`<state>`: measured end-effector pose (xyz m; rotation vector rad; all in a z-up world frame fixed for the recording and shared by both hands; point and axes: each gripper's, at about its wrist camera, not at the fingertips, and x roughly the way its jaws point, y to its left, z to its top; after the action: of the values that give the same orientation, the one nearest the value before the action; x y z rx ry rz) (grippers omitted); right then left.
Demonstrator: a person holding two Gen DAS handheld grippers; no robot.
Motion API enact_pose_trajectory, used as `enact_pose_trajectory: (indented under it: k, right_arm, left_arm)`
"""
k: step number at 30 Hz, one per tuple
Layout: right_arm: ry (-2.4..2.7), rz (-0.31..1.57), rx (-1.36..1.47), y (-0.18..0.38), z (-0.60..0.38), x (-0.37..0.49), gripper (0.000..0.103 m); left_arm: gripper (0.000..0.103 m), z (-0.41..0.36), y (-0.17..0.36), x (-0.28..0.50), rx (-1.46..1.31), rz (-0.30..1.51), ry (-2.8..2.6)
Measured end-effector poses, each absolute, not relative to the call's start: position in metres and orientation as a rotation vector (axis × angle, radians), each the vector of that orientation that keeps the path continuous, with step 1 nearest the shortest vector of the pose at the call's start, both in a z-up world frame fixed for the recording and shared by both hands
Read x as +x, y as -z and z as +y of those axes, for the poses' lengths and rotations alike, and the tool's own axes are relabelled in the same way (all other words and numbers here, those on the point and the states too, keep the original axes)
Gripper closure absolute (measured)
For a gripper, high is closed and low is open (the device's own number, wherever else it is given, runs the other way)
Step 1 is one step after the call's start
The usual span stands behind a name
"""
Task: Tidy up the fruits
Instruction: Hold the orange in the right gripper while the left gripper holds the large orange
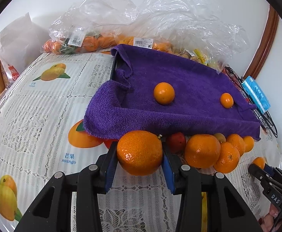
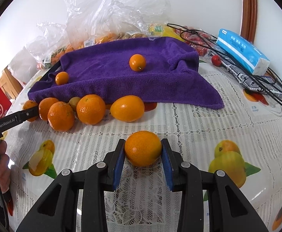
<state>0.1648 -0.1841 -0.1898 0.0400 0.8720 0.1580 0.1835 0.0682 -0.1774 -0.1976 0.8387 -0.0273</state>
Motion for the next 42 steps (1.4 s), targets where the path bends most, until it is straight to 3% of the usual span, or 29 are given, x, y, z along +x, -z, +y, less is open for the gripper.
enact_pose_trajectory:
  k: [42]
  right_arm:
    - [-0.157,0.863,0.073,0.188,-0.189,0.163,0.067]
  left_arm:
    - [0.063,0.072,0.164,0.169,-0.239,0.765,0.102]
